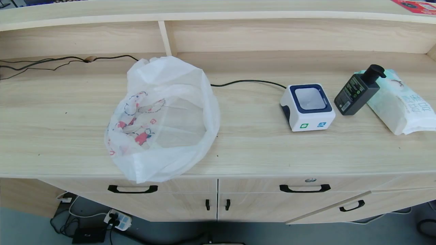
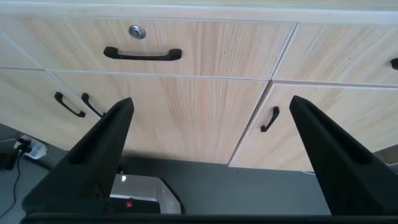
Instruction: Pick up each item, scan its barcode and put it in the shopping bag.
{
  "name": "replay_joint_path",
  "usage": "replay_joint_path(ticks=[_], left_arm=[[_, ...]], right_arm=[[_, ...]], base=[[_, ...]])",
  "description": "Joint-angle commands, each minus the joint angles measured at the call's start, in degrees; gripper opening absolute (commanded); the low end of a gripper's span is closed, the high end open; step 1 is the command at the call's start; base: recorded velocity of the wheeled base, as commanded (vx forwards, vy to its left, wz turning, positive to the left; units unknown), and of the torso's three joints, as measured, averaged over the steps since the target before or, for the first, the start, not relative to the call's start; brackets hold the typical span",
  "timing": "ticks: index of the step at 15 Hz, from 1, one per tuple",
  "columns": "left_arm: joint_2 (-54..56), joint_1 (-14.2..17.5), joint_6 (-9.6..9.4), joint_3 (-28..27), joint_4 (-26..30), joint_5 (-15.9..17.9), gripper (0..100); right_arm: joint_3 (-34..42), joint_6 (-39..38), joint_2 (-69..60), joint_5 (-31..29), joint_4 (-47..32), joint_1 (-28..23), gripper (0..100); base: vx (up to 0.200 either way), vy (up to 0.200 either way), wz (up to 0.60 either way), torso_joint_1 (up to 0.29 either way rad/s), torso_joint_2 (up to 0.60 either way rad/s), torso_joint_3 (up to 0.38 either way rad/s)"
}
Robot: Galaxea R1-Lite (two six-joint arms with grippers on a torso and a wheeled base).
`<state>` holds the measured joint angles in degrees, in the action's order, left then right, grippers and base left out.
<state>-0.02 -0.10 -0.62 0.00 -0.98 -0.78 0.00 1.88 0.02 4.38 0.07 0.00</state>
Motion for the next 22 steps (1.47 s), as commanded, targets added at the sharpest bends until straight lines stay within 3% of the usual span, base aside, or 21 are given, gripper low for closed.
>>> replay_joint_path(ticks=[1,3,5,9,12,13,14,15,20,22], left_arm=[[0.0,0.0,0.01,0.0,-0.1,0.0,100],[0.0,0.0,0.01,0.0,-0.1,0.0,100],[0.0,0.1,0.18,0.0,-0.1,0.0,100],[0.0,0.1,0.09,0.0,-0.2,0.0,100],[0.0,0.0,-0.08,0.0,-0.3,0.0,100],[0.0,0.0,-0.17,0.0,-0.3,0.0,100],[0.0,0.0,-0.17,0.0,-0.3,0.0,100],[0.0,0.0,-0.17,0.0,-0.3,0.0,100],[0.0,0.0,-0.17,0.0,-0.4,0.0,100],[0.0,0.0,-0.08,0.0,-0.4,0.0,100]], right_arm=[[0.0,0.1,0.0,0.0,0.0,0.0,100],[0.0,0.1,0.0,0.0,0.5,0.0,100],[-6.4,-0.5,2.7,0.6,1.9,0.4,100],[-21.4,-3.4,20.1,0.5,5.0,0.7,100],[-24.4,-3.7,38.3,0.5,27.6,0.7,100],[-24.9,-3.9,46.7,0.6,40.4,0.7,100],[-25.0,-4.0,50.3,0.9,45.6,0.8,100],[-24.5,-3.8,59.8,4.2,58.7,0.4,100],[-24.3,-3.9,75.6,7.1,75.3,-0.7,100],[-23.8,-3.5,79.6,7.8,80.7,-3.6,100]], base=[[0.000,0.000,0.00,0.000,0.00,0.000],[0.000,0.000,0.00,0.000,0.00,0.000],[0.000,0.000,0.00,0.000,0.00,0.000],[0.000,0.000,0.00,0.000,0.00,0.000],[0.000,0.000,0.00,0.000,0.00,0.000],[0.000,0.000,0.00,0.000,0.00,0.000],[0.000,0.000,0.00,0.000,0.00,0.000],[0.000,0.000,0.00,0.000,0.00,0.000],[0.000,0.000,0.00,0.000,0.00,0.000],[0.000,0.000,0.00,0.000,0.00,0.000]])
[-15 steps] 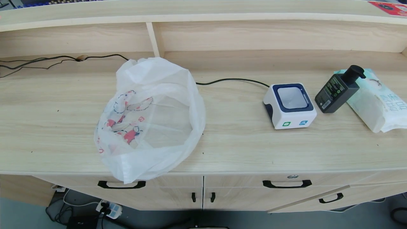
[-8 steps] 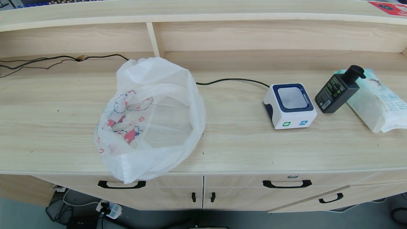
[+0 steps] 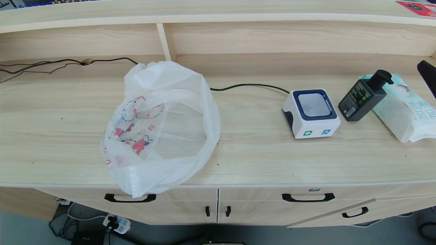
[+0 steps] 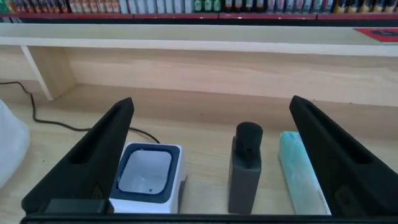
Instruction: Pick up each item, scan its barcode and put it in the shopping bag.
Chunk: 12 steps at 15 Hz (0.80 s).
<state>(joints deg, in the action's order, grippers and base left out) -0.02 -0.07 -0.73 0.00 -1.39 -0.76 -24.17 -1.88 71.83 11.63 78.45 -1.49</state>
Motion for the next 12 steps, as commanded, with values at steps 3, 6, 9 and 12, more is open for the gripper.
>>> replay_joint_path(ticks=[3,6,9,12], left_arm=[[0.0,0.0,0.03,0.0,0.0,0.0,100],[0.0,0.0,-0.06,0.0,0.1,0.0,100],[0.0,0.0,-0.06,0.0,0.2,0.0,100],[0.0,0.0,-0.06,0.0,0.2,0.0,100]], right_arm=[[1.8,1.9,10.7,2.2,3.5,-2.6,100],[3.1,2.0,13.8,2.2,5.2,-2.6,100],[1.1,1.8,18.6,2.2,7.9,-3.8,100],[0.2,1.6,22.3,2.2,8.3,-4.6,100]], base=[[0.000,0.000,0.00,0.000,0.00,0.000],[0.000,0.000,0.00,0.000,0.00,0.000],[0.000,0.000,0.00,0.000,0.00,0.000],[0.000,0.000,0.00,0.000,0.00,0.000]])
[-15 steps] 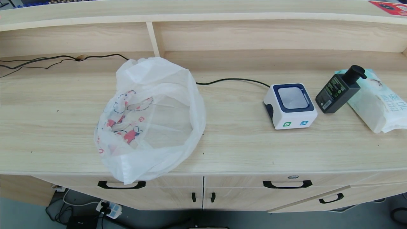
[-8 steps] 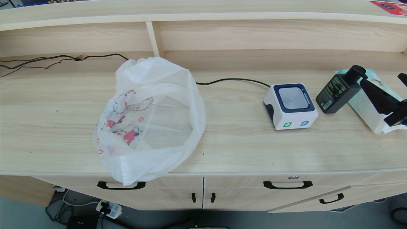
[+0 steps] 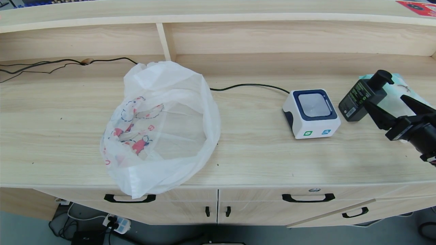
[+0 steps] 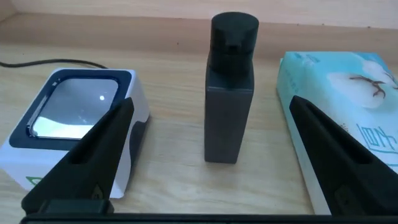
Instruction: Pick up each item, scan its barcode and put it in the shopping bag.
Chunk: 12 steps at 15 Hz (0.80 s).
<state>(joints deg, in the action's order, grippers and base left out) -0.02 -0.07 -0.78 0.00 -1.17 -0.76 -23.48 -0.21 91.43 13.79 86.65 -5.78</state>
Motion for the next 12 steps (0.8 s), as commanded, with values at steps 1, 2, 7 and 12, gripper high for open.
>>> replay_joint_path(ticks=[1,2,7,12], left_arm=[[0.0,0.0,-0.01,0.0,0.0,0.0,100],[0.0,0.0,-0.01,0.0,0.0,0.0,100],[0.0,0.0,-0.01,0.0,0.0,0.0,100],[0.0,0.0,-0.01,0.0,-0.1,0.0,100]], right_arm=[[-1.4,-0.1,3.6,0.0,0.1,-0.3,100],[-2.6,-0.1,4.7,0.1,0.1,-0.4,100],[-10.1,-0.3,10.4,0.2,0.2,-0.3,100],[-11.3,-0.5,11.8,0.4,0.2,-0.1,100]], base=[[0.000,0.000,0.00,0.000,0.00,0.000],[0.000,0.000,0.00,0.000,0.00,0.000],[0.000,0.000,0.00,0.000,0.00,0.000],[0.000,0.000,0.00,0.000,0.00,0.000]])
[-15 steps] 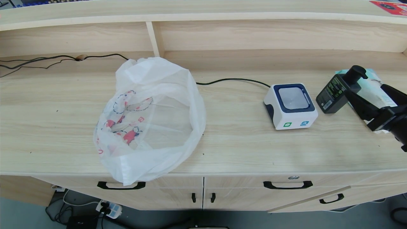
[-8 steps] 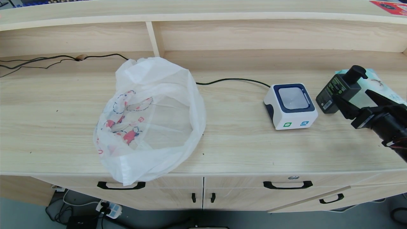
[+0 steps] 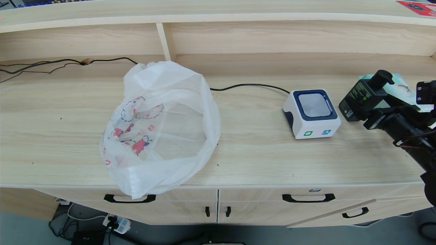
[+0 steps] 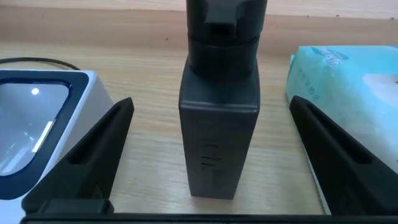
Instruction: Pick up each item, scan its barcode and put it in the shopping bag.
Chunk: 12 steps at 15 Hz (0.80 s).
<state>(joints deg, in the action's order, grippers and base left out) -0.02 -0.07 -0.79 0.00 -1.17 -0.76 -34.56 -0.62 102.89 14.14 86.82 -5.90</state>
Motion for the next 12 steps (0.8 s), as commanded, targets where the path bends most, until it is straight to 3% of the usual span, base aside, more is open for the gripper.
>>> replay_joint_path(ticks=[1,12], left_arm=[[0.0,0.0,-0.09,0.0,-0.1,0.0,100],[0.0,0.0,-0.88,0.0,-0.4,0.0,100]], right_arm=[[-0.2,0.0,0.6,0.0,0.0,0.0,100],[-2.9,-1.0,2.9,-0.1,0.0,-0.1,100]], base=[[0.000,0.000,0.00,0.000,0.00,0.000],[0.000,0.000,0.00,0.000,0.00,0.000]])
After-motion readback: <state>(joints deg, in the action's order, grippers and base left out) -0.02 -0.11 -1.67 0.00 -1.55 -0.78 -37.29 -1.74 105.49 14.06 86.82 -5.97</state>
